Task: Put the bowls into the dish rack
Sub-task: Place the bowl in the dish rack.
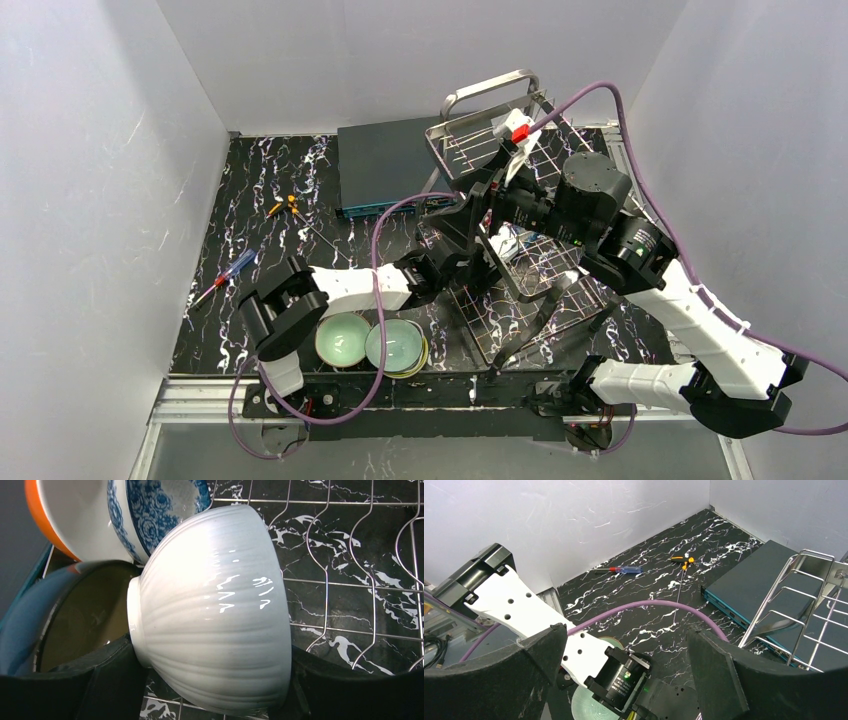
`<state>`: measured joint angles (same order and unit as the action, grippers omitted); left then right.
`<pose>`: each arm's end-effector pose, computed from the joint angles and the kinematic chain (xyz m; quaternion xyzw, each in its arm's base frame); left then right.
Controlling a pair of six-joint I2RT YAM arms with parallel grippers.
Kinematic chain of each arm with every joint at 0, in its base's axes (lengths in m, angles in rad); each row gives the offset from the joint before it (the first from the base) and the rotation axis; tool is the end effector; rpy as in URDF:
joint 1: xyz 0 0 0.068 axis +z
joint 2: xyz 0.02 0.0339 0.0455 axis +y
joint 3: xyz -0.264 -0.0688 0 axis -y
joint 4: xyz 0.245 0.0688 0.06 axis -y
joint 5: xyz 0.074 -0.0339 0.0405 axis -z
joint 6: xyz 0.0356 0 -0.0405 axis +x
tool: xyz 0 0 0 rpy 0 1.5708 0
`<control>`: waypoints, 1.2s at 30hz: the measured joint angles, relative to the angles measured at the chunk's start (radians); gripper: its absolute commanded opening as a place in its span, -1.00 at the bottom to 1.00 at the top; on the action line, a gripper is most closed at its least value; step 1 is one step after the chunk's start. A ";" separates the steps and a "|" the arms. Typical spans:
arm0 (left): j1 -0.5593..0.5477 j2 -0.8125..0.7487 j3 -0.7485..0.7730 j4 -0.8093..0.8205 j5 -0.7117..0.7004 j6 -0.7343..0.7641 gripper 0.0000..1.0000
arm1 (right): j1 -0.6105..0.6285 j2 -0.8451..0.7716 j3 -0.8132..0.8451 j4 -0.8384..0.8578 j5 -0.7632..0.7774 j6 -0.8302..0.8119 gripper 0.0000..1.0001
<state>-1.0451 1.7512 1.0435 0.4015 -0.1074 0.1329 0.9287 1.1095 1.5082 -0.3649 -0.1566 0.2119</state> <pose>0.2024 -0.3413 0.2266 0.4211 0.6874 -0.2211 0.5489 0.1238 0.1748 0.5040 -0.2957 0.6292 0.4327 0.5740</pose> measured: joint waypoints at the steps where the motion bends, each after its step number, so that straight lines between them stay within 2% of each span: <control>1: 0.000 0.001 0.003 0.006 0.000 0.009 -1.00 | 0.000 0.000 0.000 -0.002 0.001 0.000 0.93; 8: -0.004 0.015 0.010 0.048 -0.003 0.043 -1.00 | 0.000 -0.008 0.000 -0.008 0.006 -0.003 0.93; 19: -0.035 0.108 0.113 0.086 -0.057 0.124 -1.00 | 0.000 -0.010 0.000 -0.011 0.017 -0.002 0.93; 36: -0.039 0.219 0.218 0.099 -0.026 0.202 -1.00 | 0.000 -0.011 0.000 -0.029 0.023 -0.003 0.94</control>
<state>-1.0843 1.9705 1.2617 0.5007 -0.1337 0.3351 0.9287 1.0981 1.5078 -0.3943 -0.1333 0.2092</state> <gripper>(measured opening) 0.670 0.969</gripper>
